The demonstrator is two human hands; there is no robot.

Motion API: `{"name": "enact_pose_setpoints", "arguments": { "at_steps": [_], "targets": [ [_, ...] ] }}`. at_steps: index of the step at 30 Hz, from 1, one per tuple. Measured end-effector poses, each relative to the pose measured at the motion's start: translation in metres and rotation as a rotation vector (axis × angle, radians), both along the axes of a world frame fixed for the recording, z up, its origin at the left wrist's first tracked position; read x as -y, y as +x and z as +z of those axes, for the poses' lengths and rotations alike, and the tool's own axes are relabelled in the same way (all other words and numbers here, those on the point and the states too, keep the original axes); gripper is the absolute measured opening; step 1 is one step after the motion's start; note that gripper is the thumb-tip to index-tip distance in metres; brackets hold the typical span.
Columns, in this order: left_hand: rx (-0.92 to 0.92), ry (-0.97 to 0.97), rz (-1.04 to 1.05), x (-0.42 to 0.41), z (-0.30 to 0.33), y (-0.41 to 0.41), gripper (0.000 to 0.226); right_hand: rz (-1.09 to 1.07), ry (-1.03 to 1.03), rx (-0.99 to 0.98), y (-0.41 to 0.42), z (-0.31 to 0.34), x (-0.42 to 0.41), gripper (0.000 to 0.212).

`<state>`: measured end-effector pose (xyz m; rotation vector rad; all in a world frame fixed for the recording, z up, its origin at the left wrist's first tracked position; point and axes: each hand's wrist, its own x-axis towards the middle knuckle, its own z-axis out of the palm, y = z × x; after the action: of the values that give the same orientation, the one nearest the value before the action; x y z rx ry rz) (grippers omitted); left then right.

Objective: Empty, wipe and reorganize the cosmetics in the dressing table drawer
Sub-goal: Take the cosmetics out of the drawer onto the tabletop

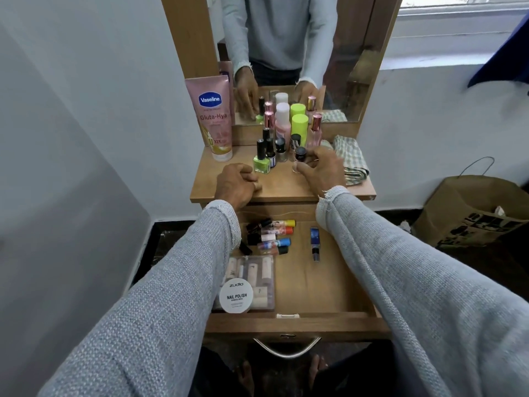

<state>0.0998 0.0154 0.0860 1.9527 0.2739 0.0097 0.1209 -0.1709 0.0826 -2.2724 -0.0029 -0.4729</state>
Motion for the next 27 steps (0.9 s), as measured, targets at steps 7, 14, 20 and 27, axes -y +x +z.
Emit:
{"name": "enact_pose_setpoints", "arguments": {
  "at_steps": [7,14,20,27],
  "targets": [
    [-0.036,-0.107,-0.003,-0.003,-0.007,0.012,0.043,-0.057,-0.002,0.029,0.015,-0.011,-0.015,0.023],
    [-0.013,-0.132,-0.011,-0.003,-0.008,0.009,0.043,-0.104,0.092,-0.026,0.016,-0.015,-0.023,0.025],
    [-0.024,-0.160,0.006,-0.001,-0.007,0.007,0.040,-0.106,0.162,-0.033,0.012,-0.013,-0.025,0.027],
    [0.041,-0.107,0.043,0.006,-0.008,-0.002,0.030,0.026,0.142,0.075,-0.011,-0.006,-0.010,0.019]
  ]
}}
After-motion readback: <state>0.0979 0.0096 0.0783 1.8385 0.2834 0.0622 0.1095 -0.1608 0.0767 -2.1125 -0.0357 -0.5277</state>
